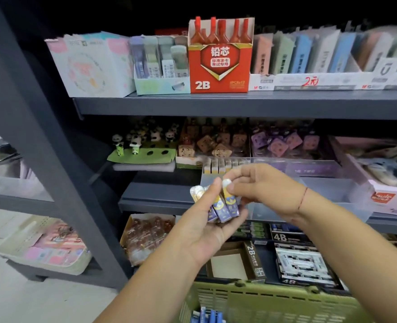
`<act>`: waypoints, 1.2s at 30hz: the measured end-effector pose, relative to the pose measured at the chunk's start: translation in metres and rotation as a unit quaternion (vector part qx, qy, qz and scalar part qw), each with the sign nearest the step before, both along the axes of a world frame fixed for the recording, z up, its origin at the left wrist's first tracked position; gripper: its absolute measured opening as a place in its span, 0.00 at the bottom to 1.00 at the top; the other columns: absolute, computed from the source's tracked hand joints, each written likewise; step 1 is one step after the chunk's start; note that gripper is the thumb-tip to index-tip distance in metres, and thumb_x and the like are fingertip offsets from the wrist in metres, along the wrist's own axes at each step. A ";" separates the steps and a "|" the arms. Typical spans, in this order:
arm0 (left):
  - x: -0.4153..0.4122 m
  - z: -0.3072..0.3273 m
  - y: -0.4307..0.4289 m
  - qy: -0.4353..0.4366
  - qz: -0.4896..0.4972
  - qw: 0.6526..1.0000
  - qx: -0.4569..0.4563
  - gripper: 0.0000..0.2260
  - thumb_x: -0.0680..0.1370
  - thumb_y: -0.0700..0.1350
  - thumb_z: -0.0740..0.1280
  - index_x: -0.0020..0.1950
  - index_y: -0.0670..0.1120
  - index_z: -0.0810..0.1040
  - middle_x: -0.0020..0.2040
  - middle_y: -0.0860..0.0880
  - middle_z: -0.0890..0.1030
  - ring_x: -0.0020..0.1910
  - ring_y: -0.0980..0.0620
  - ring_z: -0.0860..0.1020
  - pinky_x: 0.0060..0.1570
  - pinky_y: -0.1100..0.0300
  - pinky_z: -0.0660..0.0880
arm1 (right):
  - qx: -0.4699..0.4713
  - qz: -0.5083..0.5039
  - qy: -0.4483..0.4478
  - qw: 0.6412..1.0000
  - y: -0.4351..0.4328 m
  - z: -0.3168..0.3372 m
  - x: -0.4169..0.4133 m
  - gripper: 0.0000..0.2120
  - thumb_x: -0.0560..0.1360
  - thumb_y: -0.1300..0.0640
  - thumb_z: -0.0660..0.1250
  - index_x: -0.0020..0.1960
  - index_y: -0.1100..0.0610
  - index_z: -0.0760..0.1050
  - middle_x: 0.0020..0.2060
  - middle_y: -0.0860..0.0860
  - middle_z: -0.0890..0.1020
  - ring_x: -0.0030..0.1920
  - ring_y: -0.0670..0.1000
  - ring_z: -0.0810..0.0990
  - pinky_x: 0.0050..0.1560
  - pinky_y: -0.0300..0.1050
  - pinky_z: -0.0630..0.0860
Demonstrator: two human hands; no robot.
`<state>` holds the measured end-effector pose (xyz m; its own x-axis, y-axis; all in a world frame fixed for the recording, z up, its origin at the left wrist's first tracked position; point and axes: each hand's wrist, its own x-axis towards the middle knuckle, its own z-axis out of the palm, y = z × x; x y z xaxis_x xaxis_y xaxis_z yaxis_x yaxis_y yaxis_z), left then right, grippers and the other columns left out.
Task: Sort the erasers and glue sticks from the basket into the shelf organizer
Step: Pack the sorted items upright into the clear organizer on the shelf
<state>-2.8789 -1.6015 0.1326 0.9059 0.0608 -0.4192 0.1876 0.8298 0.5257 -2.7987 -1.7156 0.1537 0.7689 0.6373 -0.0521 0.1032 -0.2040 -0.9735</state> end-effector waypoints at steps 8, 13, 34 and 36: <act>0.008 0.002 0.018 0.033 0.056 0.998 -0.019 0.15 0.64 0.43 0.76 0.44 0.39 0.77 0.40 0.40 0.81 0.38 0.46 0.82 0.44 0.48 0.82 | 0.109 -0.183 0.021 0.977 -0.002 0.011 0.061 0.07 0.74 0.66 0.67 0.40 0.56 0.77 0.35 0.55 0.82 0.33 0.46 0.77 0.29 0.32 0.69; 0.010 0.001 0.022 0.043 0.071 0.996 -0.021 0.15 0.63 0.43 0.76 0.45 0.39 0.78 0.40 0.39 0.80 0.43 0.46 0.80 0.42 0.48 0.82 | -0.030 -0.184 -0.106 0.977 0.017 -0.018 0.095 0.10 0.73 0.68 0.69 0.39 0.57 0.74 0.31 0.54 0.77 0.30 0.48 0.75 0.29 0.32 0.73; 0.011 -0.003 0.025 0.061 0.077 0.995 -0.005 0.14 0.68 0.44 0.76 0.45 0.38 0.78 0.42 0.40 0.79 0.41 0.46 0.80 0.44 0.49 0.82 | -0.342 -0.081 -0.351 0.868 0.033 -0.025 0.116 0.05 0.70 0.57 0.73 0.45 0.52 0.81 0.41 0.46 0.78 0.45 0.48 0.77 0.46 0.39 0.73; 0.011 -0.003 0.025 0.063 0.078 0.995 -0.006 0.14 0.68 0.44 0.76 0.46 0.38 0.78 0.43 0.39 0.79 0.42 0.46 0.80 0.44 0.49 0.82 | -0.340 -0.076 -0.361 0.865 0.035 -0.025 0.116 0.05 0.69 0.57 0.74 0.43 0.50 0.80 0.40 0.45 0.78 0.45 0.48 0.77 0.47 0.41 0.74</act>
